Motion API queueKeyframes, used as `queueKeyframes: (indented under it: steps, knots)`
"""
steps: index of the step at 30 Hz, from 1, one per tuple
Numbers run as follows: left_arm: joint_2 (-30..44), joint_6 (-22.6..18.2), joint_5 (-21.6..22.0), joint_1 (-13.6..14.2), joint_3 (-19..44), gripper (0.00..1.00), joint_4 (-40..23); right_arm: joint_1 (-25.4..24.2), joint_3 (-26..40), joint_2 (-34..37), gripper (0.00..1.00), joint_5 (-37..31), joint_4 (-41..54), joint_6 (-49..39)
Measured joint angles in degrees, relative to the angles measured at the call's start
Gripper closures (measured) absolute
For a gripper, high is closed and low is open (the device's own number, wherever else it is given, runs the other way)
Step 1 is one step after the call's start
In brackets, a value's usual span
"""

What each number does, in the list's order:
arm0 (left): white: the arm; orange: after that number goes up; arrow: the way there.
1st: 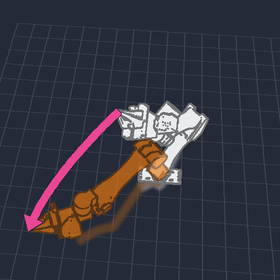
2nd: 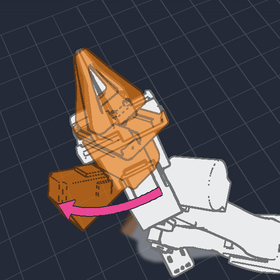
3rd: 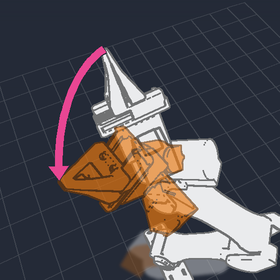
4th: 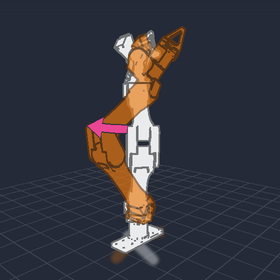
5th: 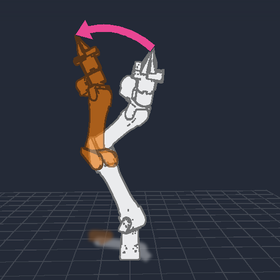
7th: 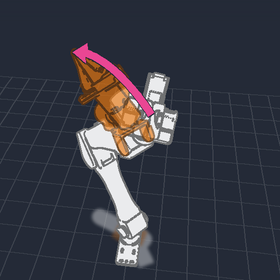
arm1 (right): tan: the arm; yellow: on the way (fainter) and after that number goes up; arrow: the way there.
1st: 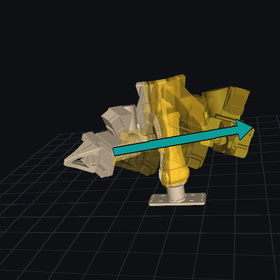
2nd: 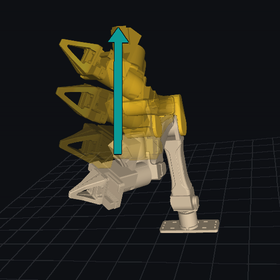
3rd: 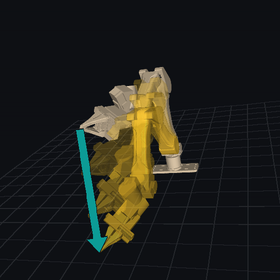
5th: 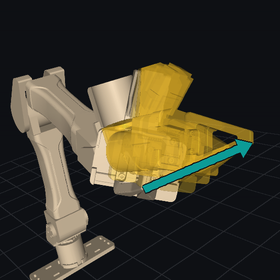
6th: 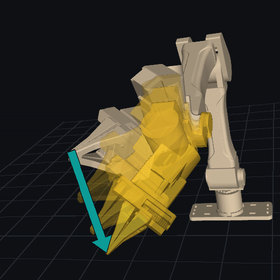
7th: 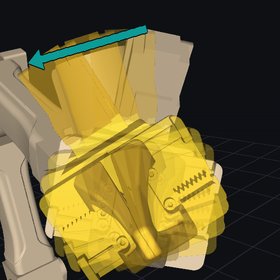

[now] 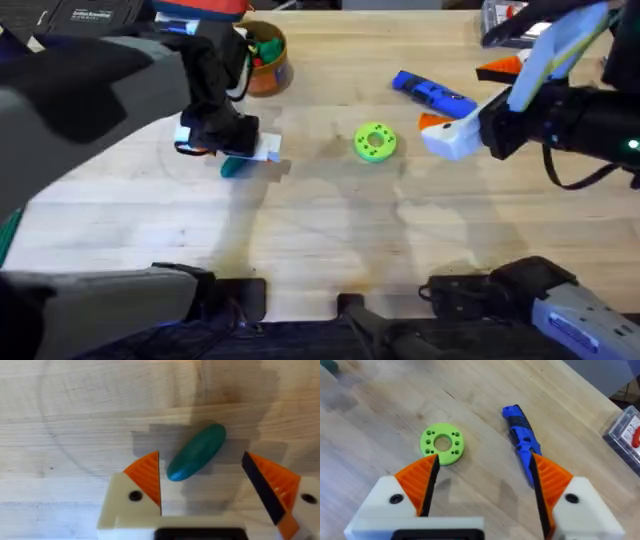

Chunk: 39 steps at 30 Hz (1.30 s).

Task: Pick up the gripper from the table and insert it into the empty holder that is missing its gripper. Then pick up a screw, insert it into the mounting hole, and use the screwdriver to tighten it. Finally, clean up the table by picking up the vegetable and placing it into the bucket.

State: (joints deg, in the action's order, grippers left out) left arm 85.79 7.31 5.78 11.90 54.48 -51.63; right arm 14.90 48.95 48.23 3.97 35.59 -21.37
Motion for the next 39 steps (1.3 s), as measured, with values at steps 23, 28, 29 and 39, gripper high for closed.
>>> queueKeyframes:
  steps: [23,28,29,39]
  knots:
    - [4.1,-0.8,-6.8,0.0,29.7,0.975,-10.6,0.0,0.0,0.0,0.007,0.0,-0.5,0.2]
    - [3.7,0.1,-7.6,0.0,32.9,0.976,2.7,0.0,0.0,0.0,0.007,0.0,-0.5,0.2]
    - [3.8,0.8,-7.6,0.0,32.9,0.976,4.7,0.0,0.0,0.0,0.007,0.0,-0.5,0.2]
    - [11.4,5.3,-6.2,0.0,32.9,0.976,13.3,0.0,0.0,0.0,0.007,0.0,-0.6,0.2]
